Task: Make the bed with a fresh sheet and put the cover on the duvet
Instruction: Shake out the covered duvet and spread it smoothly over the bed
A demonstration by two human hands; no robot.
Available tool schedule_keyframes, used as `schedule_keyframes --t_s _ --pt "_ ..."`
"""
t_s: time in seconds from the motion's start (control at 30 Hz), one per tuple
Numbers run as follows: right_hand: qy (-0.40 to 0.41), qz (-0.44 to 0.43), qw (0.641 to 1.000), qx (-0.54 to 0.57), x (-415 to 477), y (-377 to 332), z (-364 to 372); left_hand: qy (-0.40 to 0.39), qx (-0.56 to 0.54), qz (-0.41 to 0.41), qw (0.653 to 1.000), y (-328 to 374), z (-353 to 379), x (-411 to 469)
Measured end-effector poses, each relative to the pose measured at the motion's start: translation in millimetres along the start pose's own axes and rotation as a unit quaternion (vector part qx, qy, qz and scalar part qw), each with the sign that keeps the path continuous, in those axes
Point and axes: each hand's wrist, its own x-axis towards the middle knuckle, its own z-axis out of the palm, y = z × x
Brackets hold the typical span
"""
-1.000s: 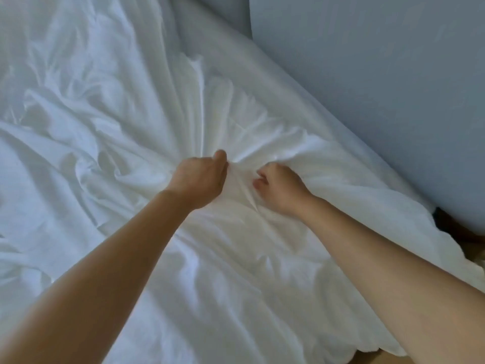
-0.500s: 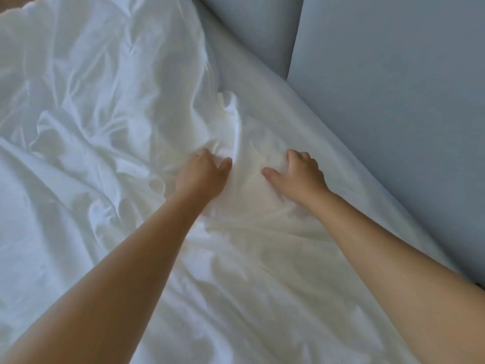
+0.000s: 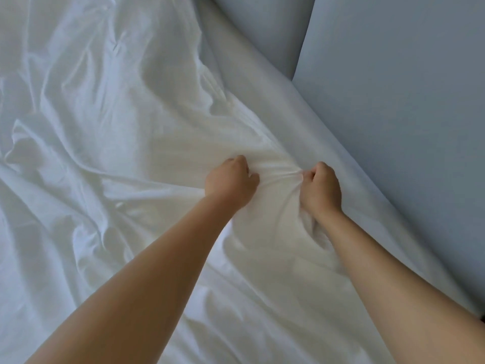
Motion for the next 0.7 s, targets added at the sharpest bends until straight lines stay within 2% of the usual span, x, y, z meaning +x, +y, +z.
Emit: schedule_keyframes --t_s 0.1,0.2,0.27,0.33,0.37,0.43,0.47,0.5,0.53,0.6,0.67,0.7 --pt "-0.057 -0.004 0.998 -0.030 3.8 -5.8 16.2 -0.046 0.051 -0.046 0.997 -9.4 0.0 9.2" --pt "-0.112 -0.012 0.988 -0.108 0.7 -6.7 18.8 -0.085 -0.010 -0.148 0.985 -7.4 -6.9 18.4" --pt "-0.159 -0.005 0.985 -0.068 -9.6 -8.5 15.4 -0.152 -0.126 -0.235 0.952 8.4 -14.5 21.2" --pt "-0.210 -0.030 0.976 0.046 -19.4 -21.7 6.7 -0.211 -0.251 -0.296 0.897 23.6 -23.0 24.1" --pt "-0.210 -0.047 0.973 0.086 -20.6 -30.9 -4.1 -0.219 -0.309 -0.308 0.873 28.9 -27.1 27.5" --pt "-0.140 -0.068 0.979 0.129 -13.3 -36.8 -45.2 -0.195 -0.440 -0.315 0.818 46.8 -35.3 33.6" --pt "-0.085 -0.069 0.982 0.153 -9.5 -32.8 -74.8 -0.180 -0.513 -0.312 0.779 65.4 -40.8 36.0" --pt "-0.032 -0.065 0.979 0.188 -7.4 -25.1 -106.1 -0.164 -0.570 -0.288 0.752 89.0 -46.1 37.7" --pt "0.012 -0.060 0.973 0.221 -9.2 -17.3 -133.3 -0.141 -0.611 -0.244 0.739 111.6 -47.1 37.2" --pt "0.067 -0.051 0.969 0.232 -11.2 -0.1 -154.5 -0.112 -0.628 -0.185 0.747 151.7 -38.9 37.5" --pt "0.093 -0.055 0.988 0.112 -6.3 20.1 -132.8 -0.105 -0.610 -0.206 0.758 166.3 -14.1 37.4" --pt "0.103 -0.060 0.991 0.059 -3.4 27.9 -115.1 -0.099 -0.585 -0.211 0.777 159.8 2.6 37.8"
